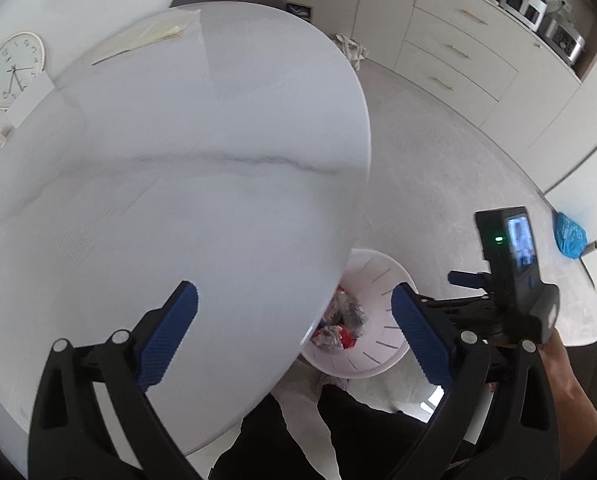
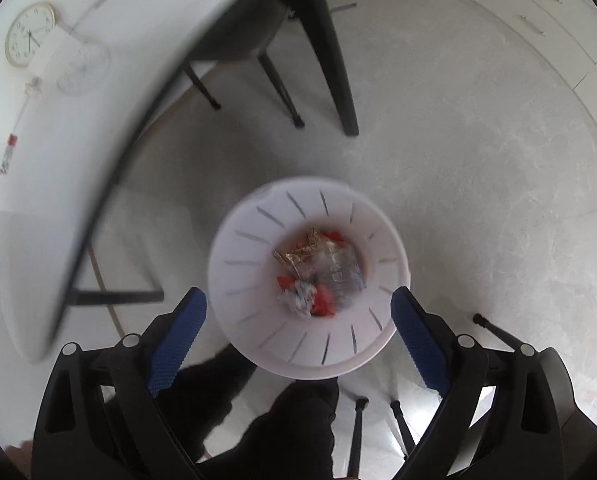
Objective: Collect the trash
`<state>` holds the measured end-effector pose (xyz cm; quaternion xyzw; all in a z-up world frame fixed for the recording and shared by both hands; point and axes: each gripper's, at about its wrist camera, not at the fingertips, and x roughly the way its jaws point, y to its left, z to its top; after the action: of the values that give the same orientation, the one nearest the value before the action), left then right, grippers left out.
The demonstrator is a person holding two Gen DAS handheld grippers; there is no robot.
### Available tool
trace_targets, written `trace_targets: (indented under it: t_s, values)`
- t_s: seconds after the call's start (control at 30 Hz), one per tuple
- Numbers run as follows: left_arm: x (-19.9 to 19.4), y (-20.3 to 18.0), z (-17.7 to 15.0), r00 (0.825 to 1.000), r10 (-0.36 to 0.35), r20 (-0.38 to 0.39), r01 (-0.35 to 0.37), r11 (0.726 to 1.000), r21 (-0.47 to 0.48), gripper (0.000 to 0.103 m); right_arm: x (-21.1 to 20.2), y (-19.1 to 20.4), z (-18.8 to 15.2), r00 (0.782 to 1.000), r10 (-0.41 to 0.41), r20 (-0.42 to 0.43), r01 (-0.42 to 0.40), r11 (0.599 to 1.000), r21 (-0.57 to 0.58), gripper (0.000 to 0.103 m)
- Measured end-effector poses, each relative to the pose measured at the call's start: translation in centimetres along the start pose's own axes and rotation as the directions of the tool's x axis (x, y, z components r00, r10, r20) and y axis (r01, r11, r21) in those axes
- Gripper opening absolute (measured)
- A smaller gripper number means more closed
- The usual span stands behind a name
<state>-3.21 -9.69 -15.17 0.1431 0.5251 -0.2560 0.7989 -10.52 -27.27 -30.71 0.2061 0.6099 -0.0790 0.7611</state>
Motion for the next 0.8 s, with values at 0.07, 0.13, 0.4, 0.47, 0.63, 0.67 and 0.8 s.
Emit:
trace_targets:
  t_s: [0.07, 0.13, 0.4, 0.47, 0.63, 0.67, 0.8]
  values:
    - [-2.1, 1.6, 1.3, 0.998, 0.017, 0.052, -0.015, 0.999, -0.043, 0.093, -4.4, 1.5, 1.8, 0.998, -0.014, 0.069, 0.013, 1.000, 0.009, 0.101]
    - [-4.5, 3.2, 3.0, 0.992, 0.043, 0.114, -0.035, 0.997, -0.070, 0.093, -9.3, 3.0, 3.9, 0.989, 0.003, 0.149, -0.004, 1.000, 0.006, 0.101]
    - [-15.9, 8.5, 11.4, 0.910, 0.211, 0.358, -0.170, 0.975, -0.144, 0.095, -28.1, 13.7, 10.4, 0.846, 0.078, 0.527, 0.011, 0.986, -0.164, 0.101]
    - [-19.2, 9.8, 13.5, 0.877, 0.248, 0.411, -0.188, 0.965, -0.181, 0.095, -31.0, 15.7, 11.8, 0.817, 0.103, 0.568, 0.011, 0.981, -0.193, 0.101]
    - [-25.4, 11.6, 16.7, 0.804, 0.308, 0.508, -0.164, 0.937, -0.309, 0.095, -37.9, 19.7, 14.9, 0.727, 0.044, 0.685, 0.111, 0.977, -0.180, 0.101]
    - [-26.3, 11.8, 17.0, 0.785, 0.333, 0.522, -0.172, 0.928, -0.332, 0.095, -39.1, 20.3, 14.9, 0.706, 0.039, 0.707, 0.119, 0.978, -0.172, 0.101]
    - [-28.0, 12.2, 17.0, 0.764, 0.364, 0.533, -0.174, 0.911, -0.373, 0.095, -41.8, 21.7, 14.2, 0.640, 0.064, 0.765, 0.093, 0.983, -0.160, 0.101]
